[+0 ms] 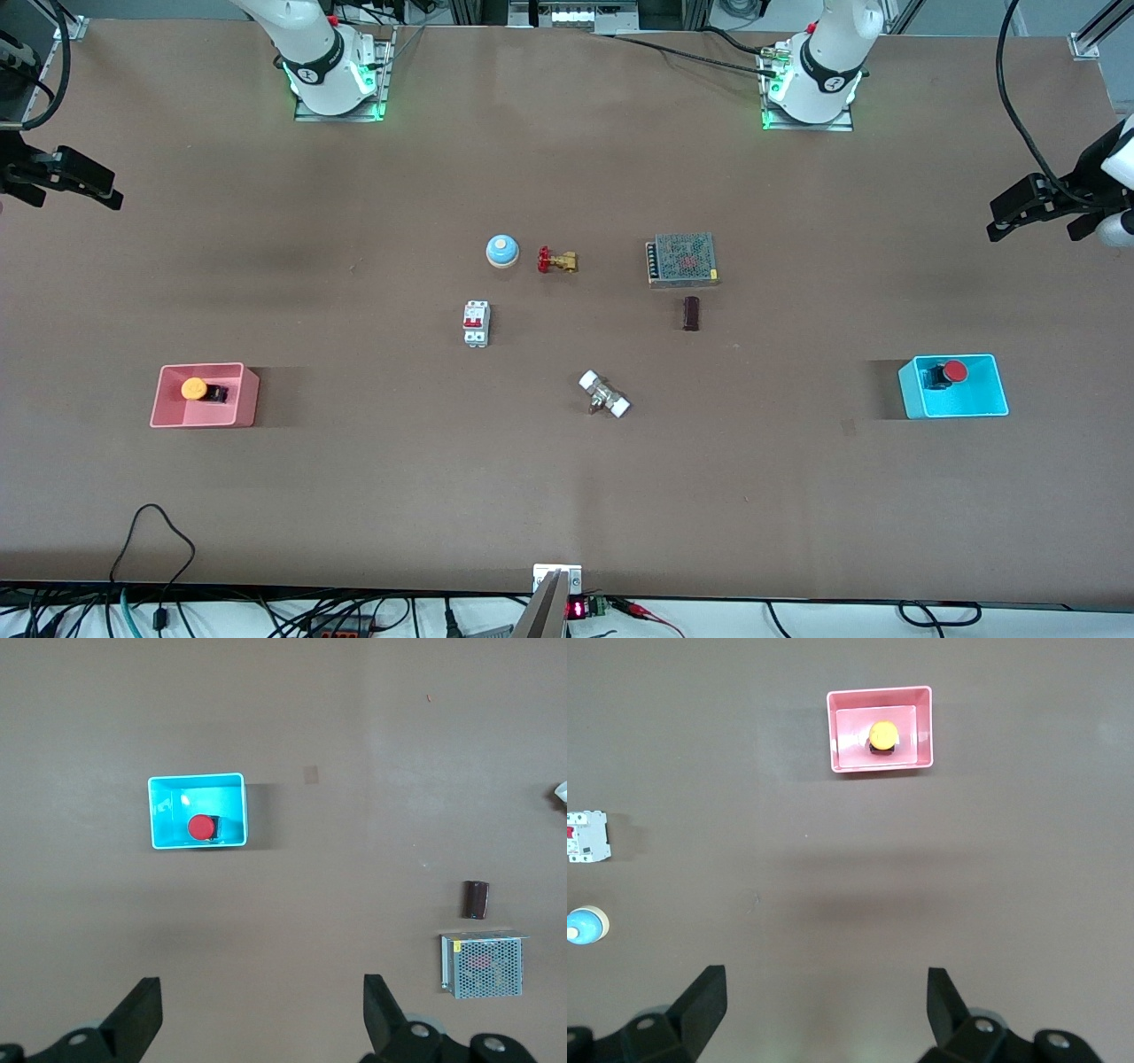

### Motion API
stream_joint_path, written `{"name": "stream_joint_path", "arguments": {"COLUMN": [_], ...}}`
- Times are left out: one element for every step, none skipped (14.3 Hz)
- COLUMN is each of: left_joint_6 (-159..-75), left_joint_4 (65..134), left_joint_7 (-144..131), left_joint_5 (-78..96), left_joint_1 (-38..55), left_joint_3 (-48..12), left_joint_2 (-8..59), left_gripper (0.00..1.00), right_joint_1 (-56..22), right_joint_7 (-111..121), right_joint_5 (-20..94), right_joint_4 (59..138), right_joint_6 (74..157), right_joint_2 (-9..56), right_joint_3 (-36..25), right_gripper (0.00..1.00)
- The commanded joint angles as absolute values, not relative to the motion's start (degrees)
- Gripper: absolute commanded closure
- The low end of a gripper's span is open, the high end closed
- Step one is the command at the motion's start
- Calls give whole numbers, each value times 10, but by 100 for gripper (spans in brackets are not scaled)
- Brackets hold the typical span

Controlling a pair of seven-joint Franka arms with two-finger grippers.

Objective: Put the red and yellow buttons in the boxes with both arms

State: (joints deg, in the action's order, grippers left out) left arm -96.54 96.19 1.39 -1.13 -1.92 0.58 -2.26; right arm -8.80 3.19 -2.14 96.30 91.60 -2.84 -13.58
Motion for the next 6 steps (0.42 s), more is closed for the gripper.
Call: {"name": "stream_joint_path", "arguments": {"left_joint_6": [-955, -955, -955, -955, -955, -952], "left_joint_4": [967, 967, 966, 966, 967, 966], "left_joint_7": [18, 18, 18, 18, 18, 17], "left_joint_5": [0, 0, 0, 0, 0, 0], "left_joint_1": [-16, -16, -16, -16, -16, -16], "left_joint_3": [10, 10, 10, 10, 10, 10], "left_joint_2": [-34, -33, -33, -33, -33, -33], "left_gripper": [0, 0, 0, 0, 0, 0], "right_joint_1": [-89, -89, -89, -89, -89, -89], "right_joint_7": [23, 23, 23, 23, 23, 23], "right_joint_5": [-28, -28, -28, -27, -28, -27], "right_joint_4": [949, 949, 949, 949, 949, 949], "right_joint_6": [914, 914, 913, 911, 911, 911], "right_joint_2": [-22, -22, -22, -23, -23, -23], "right_joint_3": [-133, -132, -132, -132, -132, -132], "right_gripper": [0, 0, 0, 0, 0, 0]}}
